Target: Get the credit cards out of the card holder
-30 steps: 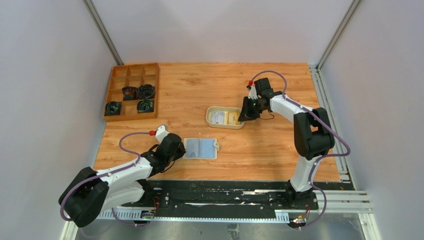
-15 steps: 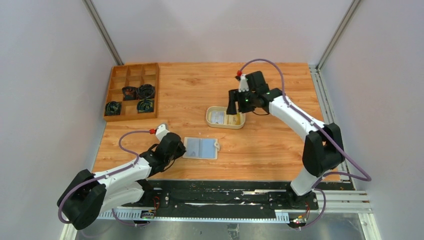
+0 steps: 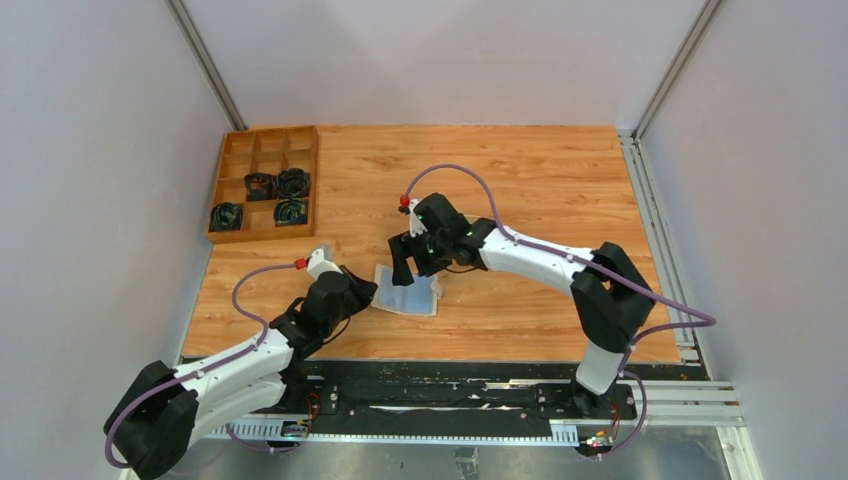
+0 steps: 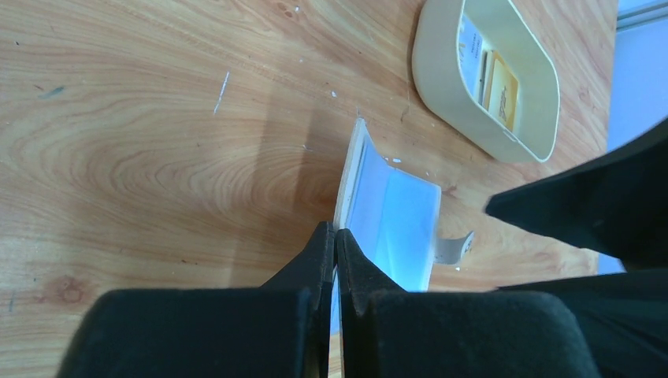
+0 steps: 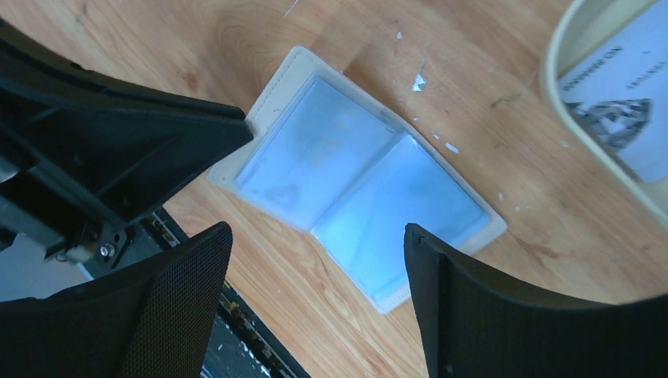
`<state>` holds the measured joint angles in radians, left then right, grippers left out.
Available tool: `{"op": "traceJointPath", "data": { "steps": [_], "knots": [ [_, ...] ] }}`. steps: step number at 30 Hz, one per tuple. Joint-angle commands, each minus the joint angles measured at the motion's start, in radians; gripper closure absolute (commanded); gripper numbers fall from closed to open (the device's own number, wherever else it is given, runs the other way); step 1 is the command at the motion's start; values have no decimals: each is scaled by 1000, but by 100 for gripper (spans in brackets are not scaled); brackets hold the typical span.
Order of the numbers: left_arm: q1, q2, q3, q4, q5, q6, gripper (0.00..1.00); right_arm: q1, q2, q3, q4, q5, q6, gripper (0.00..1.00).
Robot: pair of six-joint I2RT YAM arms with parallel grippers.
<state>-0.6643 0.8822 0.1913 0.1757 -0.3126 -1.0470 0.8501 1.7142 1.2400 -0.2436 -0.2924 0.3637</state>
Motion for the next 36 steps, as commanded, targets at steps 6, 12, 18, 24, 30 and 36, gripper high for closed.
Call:
{"op": "traceJointPath", "data": {
  "steps": [6, 12, 18, 24, 30, 36],
  "knots": [
    [-4, 28, -20, 42, 14, -6, 100, 88, 189, 147, -33, 127, 121, 16],
    [-4, 28, -20, 42, 13, 3, 100, 111, 235, 191, -64, 179, 130, 16],
    [-4, 23, -29, 41, 10, 2, 100, 128, 277, 225, -116, 236, 119, 16],
    [-4, 27, -31, 41, 7, 5, 100, 141, 320, 246, -145, 263, 117, 17],
    [-4, 27, -34, 40, 1, 9, 100, 150, 348, 269, -192, 310, 99, 17],
    [-4, 21, -42, 35, -9, 5, 100, 156, 337, 263, -257, 416, 49, 17]
  ]
}}
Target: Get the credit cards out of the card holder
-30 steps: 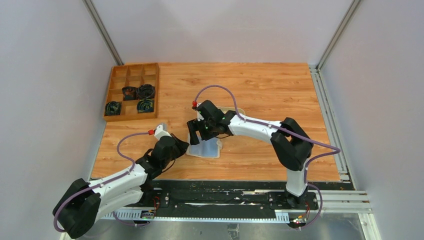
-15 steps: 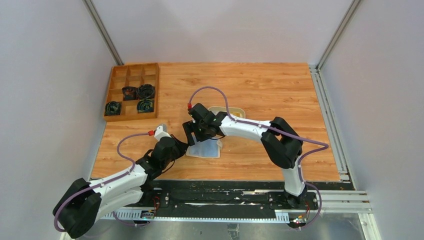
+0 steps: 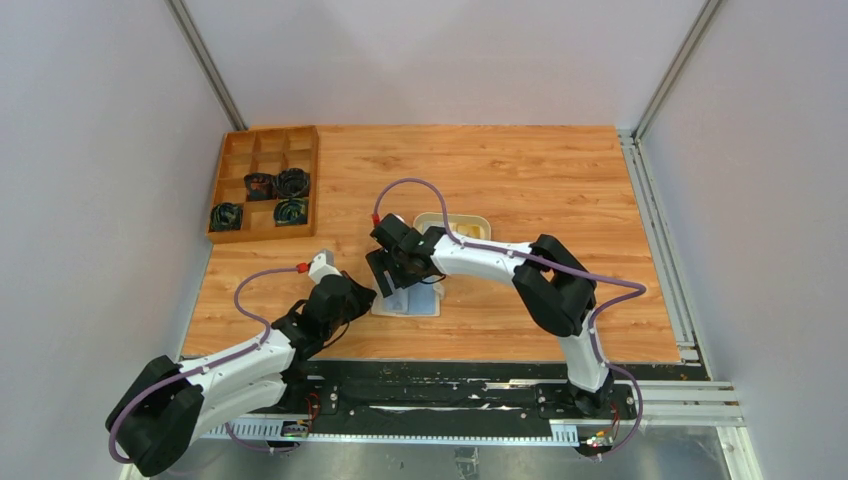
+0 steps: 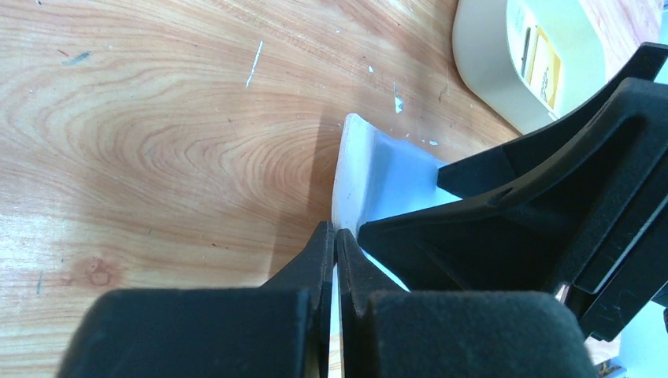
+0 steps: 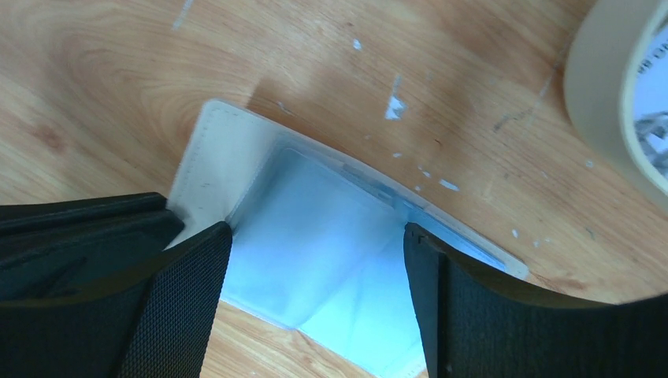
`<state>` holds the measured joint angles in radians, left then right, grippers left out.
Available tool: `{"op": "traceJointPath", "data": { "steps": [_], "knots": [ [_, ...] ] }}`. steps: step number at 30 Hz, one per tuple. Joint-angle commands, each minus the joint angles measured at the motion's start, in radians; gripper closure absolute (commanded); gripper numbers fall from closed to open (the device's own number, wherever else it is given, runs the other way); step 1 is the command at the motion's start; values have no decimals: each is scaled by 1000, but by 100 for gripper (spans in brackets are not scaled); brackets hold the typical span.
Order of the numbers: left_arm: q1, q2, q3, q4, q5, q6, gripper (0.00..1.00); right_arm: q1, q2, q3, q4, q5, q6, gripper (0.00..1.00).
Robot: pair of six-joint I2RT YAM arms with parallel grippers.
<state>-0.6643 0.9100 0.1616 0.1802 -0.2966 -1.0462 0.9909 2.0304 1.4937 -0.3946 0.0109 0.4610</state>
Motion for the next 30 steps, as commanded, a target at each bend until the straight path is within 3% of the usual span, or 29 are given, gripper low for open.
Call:
{"op": "traceJointPath", "data": {
  "steps": [1, 12, 17, 19, 26, 30],
  "knots": [
    [-4, -8, -13, 28, -25, 5, 100, 16, 18, 9, -122, 131, -57, 17],
    [-4, 9, -7, 26, -26, 11, 100, 53, 39, 37, -165, 214, -122, 15],
    [-5, 7, -9, 26, -22, 11, 100, 82, 73, 105, -180, 275, -173, 1],
    [-4, 11, -8, 25, -22, 11, 100, 89, 80, 125, -170, 280, -191, 0],
    [-5, 16, -6, 20, -18, 12, 100, 83, -22, 71, 17, 260, -227, 0],
    [-4, 10, -7, 12, -22, 13, 100, 48, -159, -100, 238, 150, -199, 0]
  ]
}}
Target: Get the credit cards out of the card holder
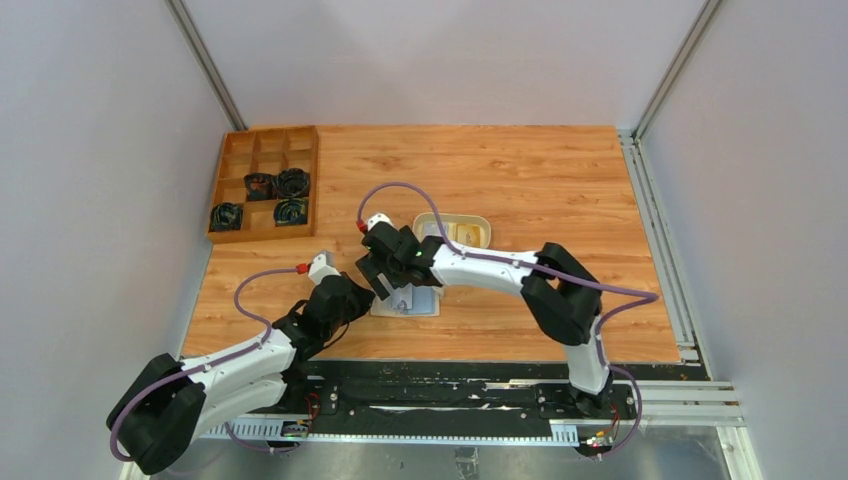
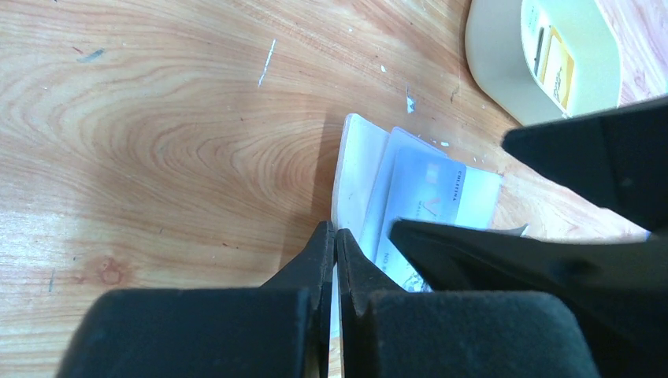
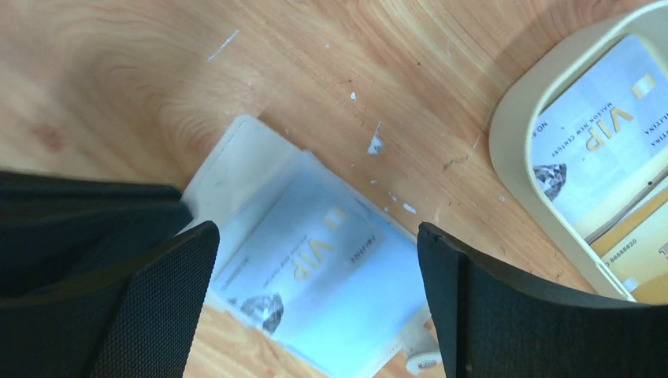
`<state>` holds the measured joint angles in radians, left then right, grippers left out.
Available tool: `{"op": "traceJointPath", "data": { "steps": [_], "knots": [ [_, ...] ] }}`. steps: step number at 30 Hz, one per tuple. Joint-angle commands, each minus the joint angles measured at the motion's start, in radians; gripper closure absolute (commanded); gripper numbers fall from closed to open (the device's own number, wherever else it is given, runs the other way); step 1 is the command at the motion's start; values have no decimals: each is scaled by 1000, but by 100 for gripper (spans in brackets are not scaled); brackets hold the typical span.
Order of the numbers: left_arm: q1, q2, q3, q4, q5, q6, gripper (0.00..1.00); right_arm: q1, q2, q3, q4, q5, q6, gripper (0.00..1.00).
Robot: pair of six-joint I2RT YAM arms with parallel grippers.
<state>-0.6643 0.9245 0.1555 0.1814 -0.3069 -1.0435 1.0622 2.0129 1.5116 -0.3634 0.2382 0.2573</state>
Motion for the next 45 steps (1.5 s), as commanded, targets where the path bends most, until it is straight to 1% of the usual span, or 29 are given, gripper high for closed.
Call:
{"op": "traceJointPath", "data": {
  "steps": [1, 5, 7, 8, 10, 12, 17, 24, 31, 38, 45],
  "knots": [
    [-4, -4, -3, 10, -11, 11, 100, -30, -176, -159, 276, -95, 13, 0],
    [-4, -2, -3, 9, -10, 14, 100, -67, -282, -292, 405, -203, 76, 0],
    [-4, -1, -2, 10, -12, 14, 100, -101, -311, -362, 464, -330, 144, 0],
    [-4, -1, -3, 10, -11, 15, 100, -133, -317, -415, 502, -395, 206, 0],
    [-4, -3, -4, 10, -9, 18, 100, -176, -315, -475, 586, -505, 294, 0],
    [-4, -6, -6, 9, -10, 19, 100, -202, -299, -533, 662, -577, 356, 2],
    [-4, -10, -1, -7, -16, 23, 100, -224, -254, -597, 844, -745, 495, 6],
    [-4, -25, 4, -37, -24, 25, 100, -226, -217, -645, 920, -772, 585, 9],
    [-4, -40, 19, -106, -55, 29, 100, -226, -224, -687, 889, -733, 586, 9],
    [-4, 43, 74, -204, -84, 30, 100, -226, -212, -682, 847, -716, 583, 9],
    [-4, 111, 89, -220, -83, 16, 100, -220, -200, -663, 838, -738, 596, 9]
  ]
}}
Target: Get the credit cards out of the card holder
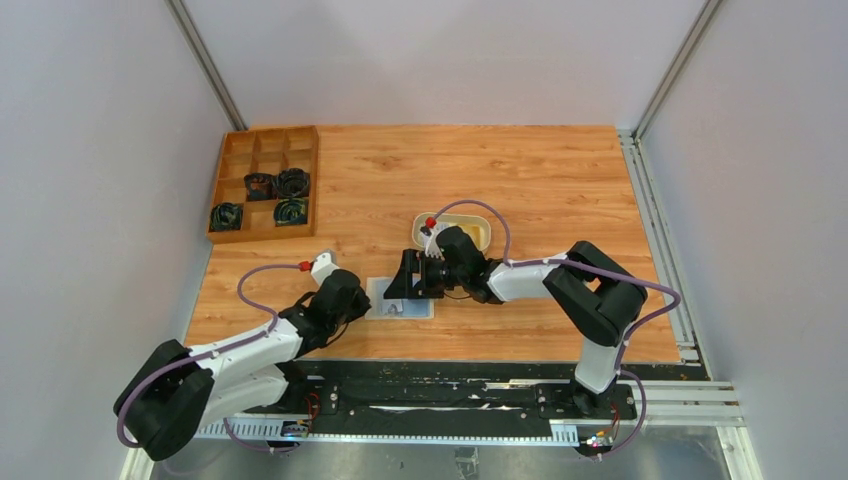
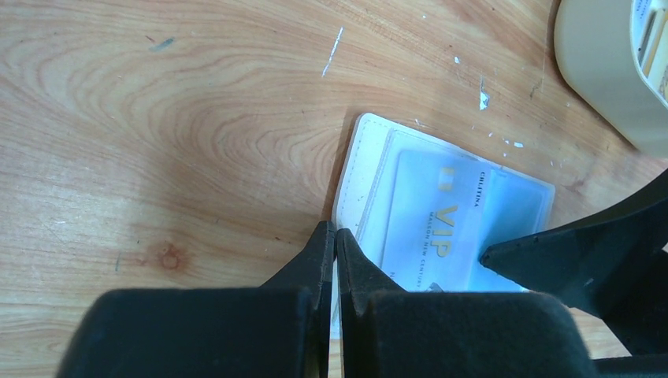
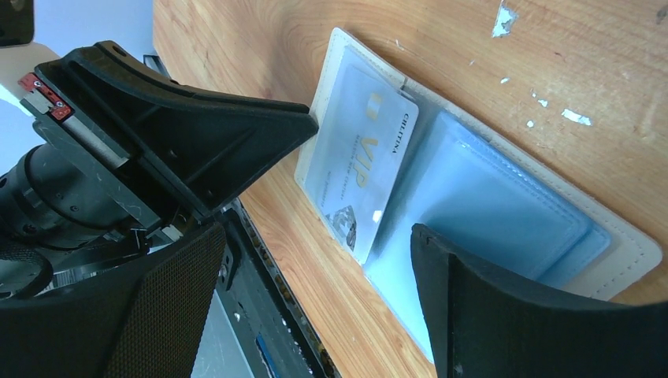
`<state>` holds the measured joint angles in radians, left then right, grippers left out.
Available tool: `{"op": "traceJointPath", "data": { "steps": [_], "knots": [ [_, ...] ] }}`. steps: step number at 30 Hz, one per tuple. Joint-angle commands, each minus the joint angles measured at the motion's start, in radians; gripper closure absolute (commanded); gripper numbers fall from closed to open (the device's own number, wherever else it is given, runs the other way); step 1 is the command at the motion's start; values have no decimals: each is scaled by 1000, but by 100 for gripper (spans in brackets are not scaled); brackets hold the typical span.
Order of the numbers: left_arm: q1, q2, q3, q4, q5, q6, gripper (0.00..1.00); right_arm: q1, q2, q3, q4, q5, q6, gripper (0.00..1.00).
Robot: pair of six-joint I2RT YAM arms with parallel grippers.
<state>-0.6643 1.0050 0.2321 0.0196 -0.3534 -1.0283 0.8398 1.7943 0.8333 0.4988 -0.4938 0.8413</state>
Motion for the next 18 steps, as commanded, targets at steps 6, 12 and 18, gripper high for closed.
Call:
{"op": "traceJointPath", "data": {
  "steps": [6, 12, 18],
  "knots": [
    [-4, 50, 9, -64, -37, -7, 100, 7, 36, 26, -19, -35, 48, 9],
    [-5, 51, 4, -68, -38, -8, 100, 9, 54, 30, 12, -65, 96, 9],
    [-5, 58, 1, -66, -36, -10, 100, 13, 73, 42, 70, -98, 144, 10]
  ]
}}
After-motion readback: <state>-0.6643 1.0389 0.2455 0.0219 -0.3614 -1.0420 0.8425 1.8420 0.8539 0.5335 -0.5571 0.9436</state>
